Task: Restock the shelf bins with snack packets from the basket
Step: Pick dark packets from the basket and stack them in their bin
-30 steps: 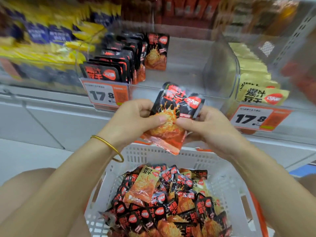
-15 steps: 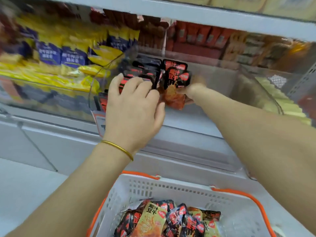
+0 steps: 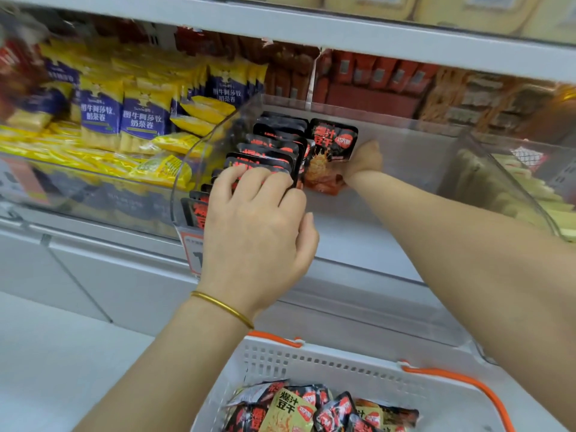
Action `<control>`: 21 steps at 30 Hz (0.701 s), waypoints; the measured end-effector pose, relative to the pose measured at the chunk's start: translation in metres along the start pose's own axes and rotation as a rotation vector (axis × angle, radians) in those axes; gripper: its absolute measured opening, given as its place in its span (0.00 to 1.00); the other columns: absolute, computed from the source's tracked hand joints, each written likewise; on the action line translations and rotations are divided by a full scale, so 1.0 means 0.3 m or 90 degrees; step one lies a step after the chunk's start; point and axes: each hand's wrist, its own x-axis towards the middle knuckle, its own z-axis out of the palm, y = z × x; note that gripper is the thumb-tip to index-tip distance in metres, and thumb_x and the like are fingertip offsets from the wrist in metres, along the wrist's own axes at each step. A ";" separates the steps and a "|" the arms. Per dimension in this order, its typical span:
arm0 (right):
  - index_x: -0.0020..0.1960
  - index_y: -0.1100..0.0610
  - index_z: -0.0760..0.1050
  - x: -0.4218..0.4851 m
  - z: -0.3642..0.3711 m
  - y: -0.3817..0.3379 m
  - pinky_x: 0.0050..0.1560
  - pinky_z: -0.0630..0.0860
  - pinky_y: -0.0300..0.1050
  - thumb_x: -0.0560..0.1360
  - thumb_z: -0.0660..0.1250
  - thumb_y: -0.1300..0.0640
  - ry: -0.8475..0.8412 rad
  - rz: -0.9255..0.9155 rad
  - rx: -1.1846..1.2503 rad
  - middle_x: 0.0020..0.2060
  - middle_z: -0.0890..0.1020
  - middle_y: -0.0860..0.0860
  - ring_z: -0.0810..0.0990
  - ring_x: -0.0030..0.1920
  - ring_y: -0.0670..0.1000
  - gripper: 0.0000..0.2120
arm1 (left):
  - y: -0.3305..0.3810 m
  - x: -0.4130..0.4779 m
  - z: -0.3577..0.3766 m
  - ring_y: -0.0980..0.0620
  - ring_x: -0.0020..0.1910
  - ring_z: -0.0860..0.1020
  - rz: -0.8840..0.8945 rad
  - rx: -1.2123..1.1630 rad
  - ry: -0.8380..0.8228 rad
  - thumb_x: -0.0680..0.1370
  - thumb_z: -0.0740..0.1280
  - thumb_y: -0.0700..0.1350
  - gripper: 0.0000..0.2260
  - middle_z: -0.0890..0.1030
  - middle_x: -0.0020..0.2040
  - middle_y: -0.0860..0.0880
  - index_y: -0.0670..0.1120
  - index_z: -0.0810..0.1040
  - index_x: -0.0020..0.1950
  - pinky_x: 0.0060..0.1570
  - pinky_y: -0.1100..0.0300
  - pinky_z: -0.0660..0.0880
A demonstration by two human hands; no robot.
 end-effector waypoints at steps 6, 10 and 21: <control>0.58 0.65 0.67 -0.024 -0.036 -0.036 0.46 0.81 0.54 0.72 0.72 0.62 -0.068 0.047 0.032 0.53 0.80 0.61 0.83 0.48 0.60 0.20 | -0.002 -0.002 -0.002 0.43 0.49 0.77 -0.002 0.001 0.012 0.76 0.59 0.48 0.12 0.81 0.48 0.47 0.44 0.80 0.43 0.59 0.48 0.67; 0.57 0.68 0.73 -0.104 -0.015 -0.052 0.36 0.82 0.48 0.77 0.63 0.67 -0.287 0.024 -0.004 0.47 0.82 0.63 0.84 0.41 0.56 0.10 | 0.002 -0.006 -0.006 0.44 0.50 0.77 -0.009 0.007 0.011 0.76 0.59 0.49 0.12 0.81 0.48 0.48 0.45 0.80 0.43 0.62 0.47 0.65; 0.46 0.63 0.74 -0.188 0.091 -0.061 0.39 0.72 0.42 0.74 0.62 0.67 -0.327 -0.166 -0.132 0.40 0.75 0.55 0.74 0.43 0.52 0.03 | 0.002 -0.011 0.000 0.43 0.52 0.77 -0.033 -0.008 0.023 0.75 0.60 0.49 0.13 0.81 0.48 0.47 0.44 0.80 0.45 0.66 0.44 0.61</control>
